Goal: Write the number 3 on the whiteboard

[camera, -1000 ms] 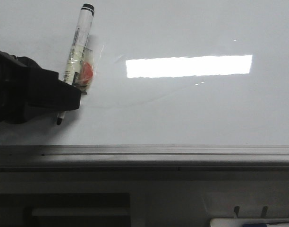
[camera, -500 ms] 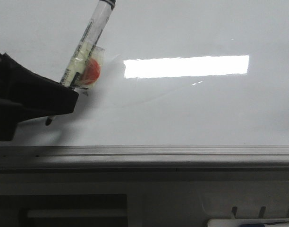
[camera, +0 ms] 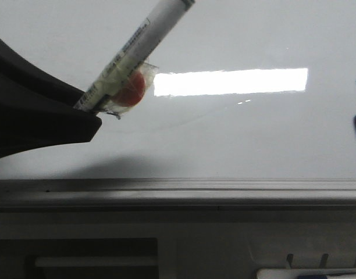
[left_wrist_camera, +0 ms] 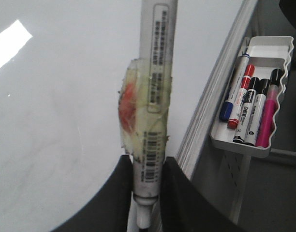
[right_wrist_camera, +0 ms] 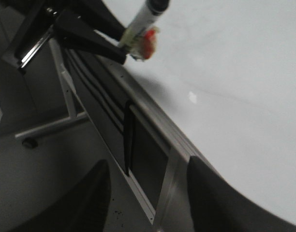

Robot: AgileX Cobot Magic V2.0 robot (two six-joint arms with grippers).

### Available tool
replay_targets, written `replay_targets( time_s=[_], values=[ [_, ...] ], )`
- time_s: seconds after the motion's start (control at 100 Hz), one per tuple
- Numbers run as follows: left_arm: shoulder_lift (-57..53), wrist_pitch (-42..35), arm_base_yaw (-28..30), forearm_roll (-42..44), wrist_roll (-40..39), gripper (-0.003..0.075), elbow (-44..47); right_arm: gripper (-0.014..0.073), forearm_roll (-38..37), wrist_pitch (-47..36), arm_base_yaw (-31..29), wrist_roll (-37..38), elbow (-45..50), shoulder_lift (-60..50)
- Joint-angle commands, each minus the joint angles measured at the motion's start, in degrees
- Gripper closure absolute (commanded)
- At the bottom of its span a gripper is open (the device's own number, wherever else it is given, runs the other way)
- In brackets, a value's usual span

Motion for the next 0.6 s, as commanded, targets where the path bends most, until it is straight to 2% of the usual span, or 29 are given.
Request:
replay_targets(
  time_s=[0.0,0.11,0.39,0.59],
  values=[
    [-0.73,-5.01,0.13,5.22,-0.48,0.0741,-1.38,0.0258,-3.66,-7.24,2.92,-0.56,-3.66,4.59],
    [-0.73,-6.81,-0.13,11.63,-0.48,0.0741,-1.38,0.0256,-5.81,-8.2,3.98,-0.56,-7.38,10.36],
    [-0.73,-6.94,-0.13,14.54,-0.48,0.0741,-1.38,0.0258,-6.42,-8.37,3.98,-0.56,-15.36,21.38],
    [-0.73,-6.94,-0.13,15.78,-0.48,0.0741,-1.38,0.0258,-6.53,-10.25,3.98,-0.56,-17.25,24.31]
  ],
)
